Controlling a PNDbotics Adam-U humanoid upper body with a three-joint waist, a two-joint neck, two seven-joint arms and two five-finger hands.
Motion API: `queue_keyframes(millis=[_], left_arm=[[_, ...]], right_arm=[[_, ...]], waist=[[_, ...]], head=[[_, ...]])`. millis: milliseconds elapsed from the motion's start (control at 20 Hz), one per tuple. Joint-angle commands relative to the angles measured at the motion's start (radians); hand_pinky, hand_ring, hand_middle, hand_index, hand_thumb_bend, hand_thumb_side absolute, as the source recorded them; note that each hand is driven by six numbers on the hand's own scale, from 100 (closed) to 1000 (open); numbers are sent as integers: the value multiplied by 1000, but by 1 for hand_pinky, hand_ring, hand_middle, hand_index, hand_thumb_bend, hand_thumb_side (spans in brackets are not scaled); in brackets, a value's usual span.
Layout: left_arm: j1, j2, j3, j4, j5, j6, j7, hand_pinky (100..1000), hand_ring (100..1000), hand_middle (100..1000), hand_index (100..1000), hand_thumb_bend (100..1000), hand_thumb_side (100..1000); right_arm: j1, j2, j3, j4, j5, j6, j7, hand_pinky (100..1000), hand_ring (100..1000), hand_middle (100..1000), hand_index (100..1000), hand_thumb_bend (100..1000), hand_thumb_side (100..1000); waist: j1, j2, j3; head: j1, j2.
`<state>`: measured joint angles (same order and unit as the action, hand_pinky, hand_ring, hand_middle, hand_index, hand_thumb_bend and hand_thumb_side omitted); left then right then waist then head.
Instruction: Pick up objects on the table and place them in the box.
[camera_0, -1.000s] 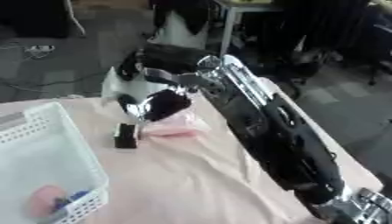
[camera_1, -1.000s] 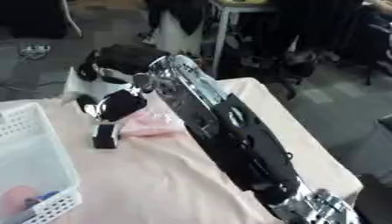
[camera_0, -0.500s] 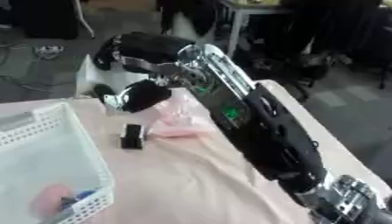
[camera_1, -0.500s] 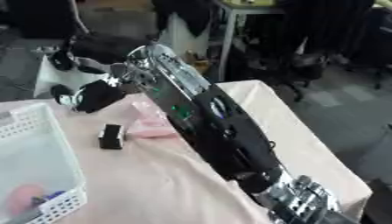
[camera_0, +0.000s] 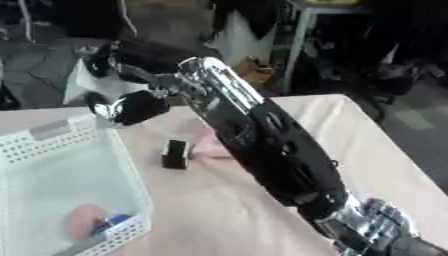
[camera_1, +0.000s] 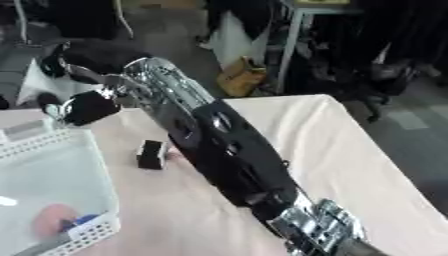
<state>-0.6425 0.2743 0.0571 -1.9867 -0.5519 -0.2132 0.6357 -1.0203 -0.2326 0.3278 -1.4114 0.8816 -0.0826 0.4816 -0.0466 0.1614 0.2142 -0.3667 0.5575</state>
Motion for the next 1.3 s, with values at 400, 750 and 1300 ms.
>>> queue_keyframes(millis=[400, 750, 1300], left_arm=[[-77, -39, -9, -13, 17, -28, 0, 856, 947, 833, 871, 100, 801], [-98, -39, -7, -13, 17, -33, 3, 856, 947, 834, 872, 100, 804], [-107, -38, -5, -13, 15, -33, 6, 857, 948, 834, 872, 100, 802]], right_arm=[[-56, 16, -12, 193, 14, -87, -141, 241, 147, 100, 124, 100, 585], [-59, 24, -25, 309, -2, -155, -221, 237, 144, 100, 125, 100, 587], [-57, 46, -17, 390, -8, -270, -209, 751, 741, 754, 712, 100, 1000]], waist=[[34, 53, 68], [34, 83, 97], [28, 98, 100]], head=[[-47, -61], [-89, -92], [-99, -97]])
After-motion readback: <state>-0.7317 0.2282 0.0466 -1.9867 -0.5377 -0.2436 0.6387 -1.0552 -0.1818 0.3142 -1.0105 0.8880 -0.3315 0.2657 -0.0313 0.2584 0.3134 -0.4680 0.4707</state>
